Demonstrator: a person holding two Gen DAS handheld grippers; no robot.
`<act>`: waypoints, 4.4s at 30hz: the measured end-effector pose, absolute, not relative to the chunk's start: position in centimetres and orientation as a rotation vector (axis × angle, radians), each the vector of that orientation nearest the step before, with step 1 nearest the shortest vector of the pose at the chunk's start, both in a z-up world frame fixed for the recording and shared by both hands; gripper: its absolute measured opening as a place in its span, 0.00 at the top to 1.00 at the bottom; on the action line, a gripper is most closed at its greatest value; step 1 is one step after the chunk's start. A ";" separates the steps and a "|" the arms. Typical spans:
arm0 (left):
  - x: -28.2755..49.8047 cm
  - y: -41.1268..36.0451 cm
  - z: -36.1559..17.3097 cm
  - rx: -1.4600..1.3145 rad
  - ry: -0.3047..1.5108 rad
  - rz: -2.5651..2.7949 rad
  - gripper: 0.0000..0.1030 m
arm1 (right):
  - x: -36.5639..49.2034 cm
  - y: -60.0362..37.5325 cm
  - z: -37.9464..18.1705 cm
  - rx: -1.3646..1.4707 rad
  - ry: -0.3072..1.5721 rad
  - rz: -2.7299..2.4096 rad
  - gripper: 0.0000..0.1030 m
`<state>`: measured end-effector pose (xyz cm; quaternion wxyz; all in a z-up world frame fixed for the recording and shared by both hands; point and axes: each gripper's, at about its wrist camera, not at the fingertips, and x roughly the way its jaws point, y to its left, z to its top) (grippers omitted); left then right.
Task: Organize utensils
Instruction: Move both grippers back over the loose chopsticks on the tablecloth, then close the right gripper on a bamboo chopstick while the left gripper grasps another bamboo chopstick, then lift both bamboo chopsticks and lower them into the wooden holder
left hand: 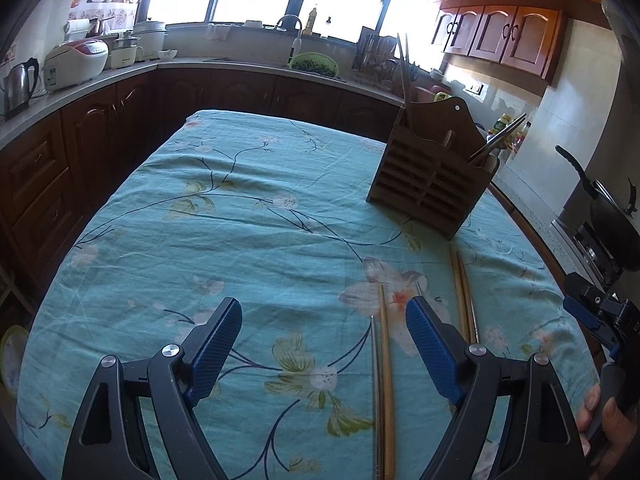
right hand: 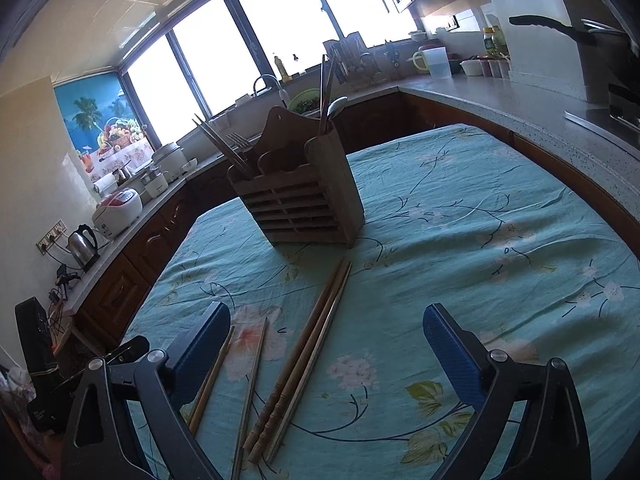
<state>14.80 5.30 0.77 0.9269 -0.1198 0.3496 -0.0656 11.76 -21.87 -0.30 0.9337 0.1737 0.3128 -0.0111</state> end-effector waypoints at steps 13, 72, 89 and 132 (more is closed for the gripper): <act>16.3 5.8 -0.1 -0.254 0.763 -0.115 0.18 | 18.9 -17.8 -6.4 0.142 0.949 0.027 0.61; 24.8 -1.7 -0.5 -0.059 0.869 -0.363 0.96 | 18.5 -21.9 -2.7 0.265 0.864 0.036 0.94; 15.6 5.5 11.3 -0.207 0.544 -0.394 0.97 | 13.5 -22.8 10.9 0.289 0.536 0.081 0.95; 28.1 2.1 16.8 -0.200 0.194 -0.322 0.97 | 23.7 -25.3 19.8 0.247 0.279 0.011 0.95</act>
